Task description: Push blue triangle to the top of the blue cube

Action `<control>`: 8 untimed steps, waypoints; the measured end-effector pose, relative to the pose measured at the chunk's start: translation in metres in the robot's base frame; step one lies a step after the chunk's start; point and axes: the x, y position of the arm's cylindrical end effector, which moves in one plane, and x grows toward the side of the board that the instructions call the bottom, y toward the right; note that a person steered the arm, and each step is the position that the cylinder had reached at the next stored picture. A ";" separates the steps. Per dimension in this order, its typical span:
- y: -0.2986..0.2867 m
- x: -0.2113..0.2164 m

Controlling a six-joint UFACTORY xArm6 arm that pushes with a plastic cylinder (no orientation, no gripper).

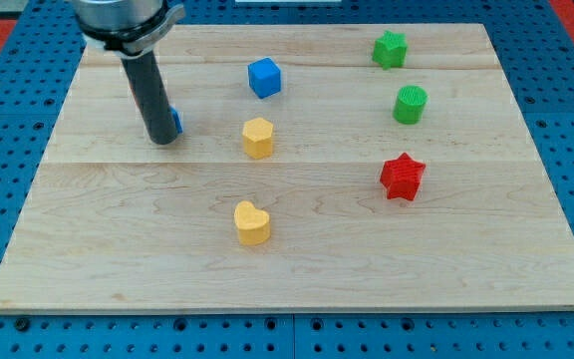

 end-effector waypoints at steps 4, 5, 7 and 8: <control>-0.014 -0.115; 0.012 -0.128; 0.017 -0.177; 0.055 -0.179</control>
